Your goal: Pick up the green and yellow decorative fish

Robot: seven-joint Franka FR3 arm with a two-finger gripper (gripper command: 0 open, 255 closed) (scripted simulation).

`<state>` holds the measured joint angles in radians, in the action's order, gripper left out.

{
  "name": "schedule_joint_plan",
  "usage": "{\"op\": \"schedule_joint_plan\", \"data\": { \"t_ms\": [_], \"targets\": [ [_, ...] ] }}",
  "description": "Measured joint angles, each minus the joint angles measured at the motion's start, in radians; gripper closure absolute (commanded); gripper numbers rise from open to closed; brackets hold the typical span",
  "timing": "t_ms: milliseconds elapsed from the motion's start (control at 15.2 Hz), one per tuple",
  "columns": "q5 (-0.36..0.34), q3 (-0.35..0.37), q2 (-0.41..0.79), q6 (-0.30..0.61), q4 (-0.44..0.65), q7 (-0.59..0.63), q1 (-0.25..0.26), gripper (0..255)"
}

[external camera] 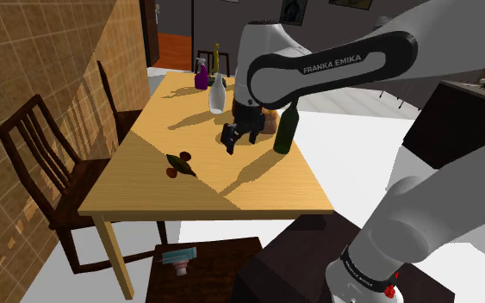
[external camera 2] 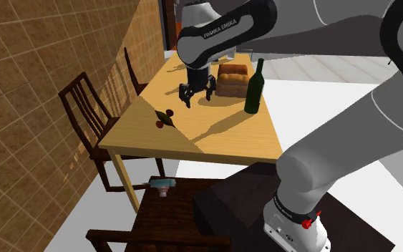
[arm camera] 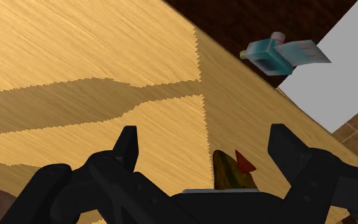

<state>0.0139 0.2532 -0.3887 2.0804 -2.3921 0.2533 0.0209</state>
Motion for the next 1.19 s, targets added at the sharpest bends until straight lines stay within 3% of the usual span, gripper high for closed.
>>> {"op": "schedule_joint_plan", "data": {
  "t_ms": [264, 660, 1056, 1188],
  "targets": [
    [-0.1, 0.069, 0.153, 0.088, 0.072, 0.1, -0.017, 0],
    [-0.33, 0.135, 0.41, 0.164, 0.224, 0.289, -0.024, 0],
    [-0.57, 0.125, 0.668, 0.149, 0.433, 0.46, 0.043, 0],
    [-0.613, 0.113, 0.716, 0.152, 0.466, 0.488, 0.06, 0]
  ]
}}
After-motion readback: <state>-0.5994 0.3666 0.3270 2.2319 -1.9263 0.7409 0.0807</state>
